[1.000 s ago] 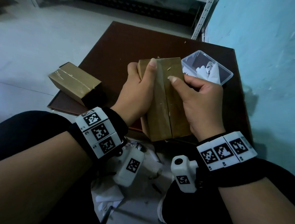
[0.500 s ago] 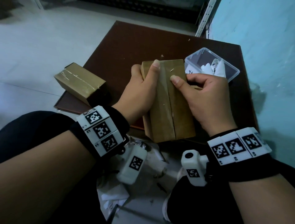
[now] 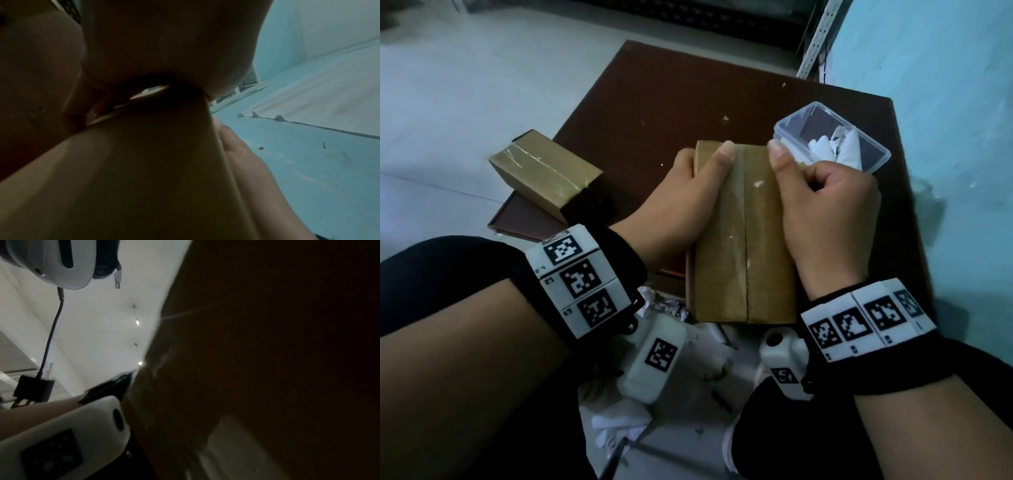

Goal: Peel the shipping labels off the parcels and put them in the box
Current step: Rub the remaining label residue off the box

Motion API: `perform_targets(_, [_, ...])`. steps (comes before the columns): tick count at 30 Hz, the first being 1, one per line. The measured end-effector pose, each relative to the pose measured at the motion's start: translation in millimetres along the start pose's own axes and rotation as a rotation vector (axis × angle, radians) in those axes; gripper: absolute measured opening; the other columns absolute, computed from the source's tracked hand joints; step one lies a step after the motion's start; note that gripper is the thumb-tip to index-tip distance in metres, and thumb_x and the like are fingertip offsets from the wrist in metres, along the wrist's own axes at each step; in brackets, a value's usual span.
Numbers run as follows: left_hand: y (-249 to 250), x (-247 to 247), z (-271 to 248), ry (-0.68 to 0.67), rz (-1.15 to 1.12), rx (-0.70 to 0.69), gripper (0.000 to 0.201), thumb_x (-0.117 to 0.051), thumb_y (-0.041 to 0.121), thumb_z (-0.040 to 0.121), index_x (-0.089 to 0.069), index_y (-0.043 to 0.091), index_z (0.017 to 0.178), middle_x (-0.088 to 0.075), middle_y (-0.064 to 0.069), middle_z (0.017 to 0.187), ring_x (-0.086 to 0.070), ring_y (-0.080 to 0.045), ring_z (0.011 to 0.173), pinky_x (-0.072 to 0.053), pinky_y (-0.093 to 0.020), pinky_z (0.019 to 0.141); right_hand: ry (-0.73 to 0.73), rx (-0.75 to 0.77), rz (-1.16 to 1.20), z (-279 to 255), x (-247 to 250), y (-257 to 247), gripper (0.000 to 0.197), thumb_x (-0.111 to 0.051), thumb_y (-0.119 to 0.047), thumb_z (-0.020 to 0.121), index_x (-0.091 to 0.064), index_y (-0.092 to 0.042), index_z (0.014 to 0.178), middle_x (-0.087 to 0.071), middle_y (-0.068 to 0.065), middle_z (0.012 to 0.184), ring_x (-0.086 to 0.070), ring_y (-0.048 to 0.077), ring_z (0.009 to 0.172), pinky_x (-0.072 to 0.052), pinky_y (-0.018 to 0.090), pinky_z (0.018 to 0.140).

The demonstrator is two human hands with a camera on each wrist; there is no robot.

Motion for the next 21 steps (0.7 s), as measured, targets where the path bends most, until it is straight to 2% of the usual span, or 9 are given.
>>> perform_targets(3, [-4.7,-1.8,1.4,-0.010,-0.036,0.019,0.081,-0.047,0.085,0.087,-0.050,0.027,0.144,-0.064,0.004,0.133,-0.069,-0.015,0.113,-0.060,-0.043,0.092,-0.012,-0.013,0.026,2.1,-0.2,1.9,0.058,-0.067,-0.051,0.104,-0.056,-0.019,0.057,-0.050,-0.011,0.051,-0.049,0.004,0.048,-0.033,0.013,0.050])
perform_targets(4, [-3.5,-3.0,1.6,-0.023,-0.082,0.022,0.071,-0.049,0.081,0.090,-0.056,0.029,0.137,-0.068,0.004,0.129,-0.071,-0.016,0.111,-0.061,-0.043,0.091,-0.029,-0.026,0.052,2.1,-1.1,2.9,0.055,-0.067,-0.049,0.104,-0.060,-0.018,0.060,-0.052,-0.012,0.051,-0.051,0.003,0.049,-0.035,0.012,0.050])
perform_targets(7, [10.5,-10.4,-1.4,-0.126,-0.172,-0.013,0.026,-0.056,0.046,0.105,-0.064,0.029,0.122,-0.078,0.003,0.112,-0.077,-0.016,0.101,-0.064,-0.035,0.083,-0.053,-0.111,0.228,1.6,-2.1,11.2,0.049,-0.069,-0.044,0.104,-0.061,-0.022,0.061,-0.053,-0.016,0.049,-0.050,0.000,0.052,-0.037,0.010,0.055])
perform_targets(10, [14.5,-16.0,-1.0,-0.191,-0.174,-0.057,0.032,-0.061,0.034,0.104,-0.061,0.022,0.133,-0.077,0.000,0.117,-0.076,-0.018,0.104,-0.062,-0.037,0.087,-0.087,-0.193,0.366,2.3,-4.7,18.2,0.045,-0.071,-0.039,0.104,-0.063,-0.022,0.063,-0.055,-0.018,0.052,-0.050,-0.002,0.055,-0.041,0.013,0.059])
perform_targets(12, [10.6,-21.2,-0.6,-0.228,-0.153,-0.038,0.032,-0.060,0.032,0.104,-0.060,0.021,0.134,-0.076,0.000,0.118,-0.076,-0.018,0.104,-0.062,-0.036,0.086,-0.131,-0.234,0.440,0.7,-11.7,22.3,0.044,-0.067,-0.040,0.106,-0.071,-0.008,0.075,-0.064,-0.006,0.064,-0.056,0.002,0.067,-0.051,0.027,0.067])
perform_targets(14, [8.1,-27.3,-1.3,-0.272,-0.148,-0.010,0.027,-0.057,0.028,0.105,-0.061,0.020,0.130,-0.076,0.001,0.111,-0.077,-0.017,0.097,-0.062,-0.032,0.079,-0.151,-0.261,0.493,-1.5,-16.0,25.4,0.050,-0.064,-0.040,0.106,-0.069,0.009,0.097,-0.066,0.023,0.088,-0.059,0.016,0.080,-0.058,0.051,0.083])
perform_targets(15, [7.7,-29.1,-1.9,-0.286,-0.153,0.004,0.024,-0.055,0.026,0.105,-0.061,0.021,0.127,-0.076,0.002,0.107,-0.077,-0.016,0.093,-0.061,-0.031,0.074,-0.151,-0.279,0.509,-2.5,-16.4,27.1,0.052,-0.063,-0.040,0.107,-0.066,0.012,0.104,-0.063,0.029,0.097,-0.059,0.019,0.083,-0.057,0.057,0.090])
perform_targets(17, [6.2,-30.4,-0.6,-0.287,-0.176,0.023,0.021,-0.055,0.024,0.104,-0.061,0.022,0.124,-0.076,0.002,0.102,-0.076,-0.016,0.088,-0.060,-0.031,0.072,-0.150,-0.303,0.510,-4.3,-16.7,27.8,0.055,-0.062,-0.040,0.108,-0.062,0.015,0.108,-0.060,0.032,0.103,-0.058,0.022,0.084,-0.055,0.062,0.091])
perform_targets(21, [3.0,-32.1,2.9,-0.271,-0.219,0.038,0.029,-0.062,0.031,0.101,-0.058,0.024,0.129,-0.077,0.001,0.106,-0.077,-0.018,0.092,-0.062,-0.032,0.074,-0.124,-0.281,0.488,-7.5,-16.3,26.7,0.056,-0.060,-0.042,0.109,-0.063,0.014,0.099,-0.060,0.031,0.097,-0.059,0.028,0.082,-0.055,0.059,0.089])
Point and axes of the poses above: each hand's wrist, its own z-axis towards the middle knuckle, its own x-axis out of the back of the hand, y = z × x, the point moved 10 cm from there along z, towards the middle knuckle
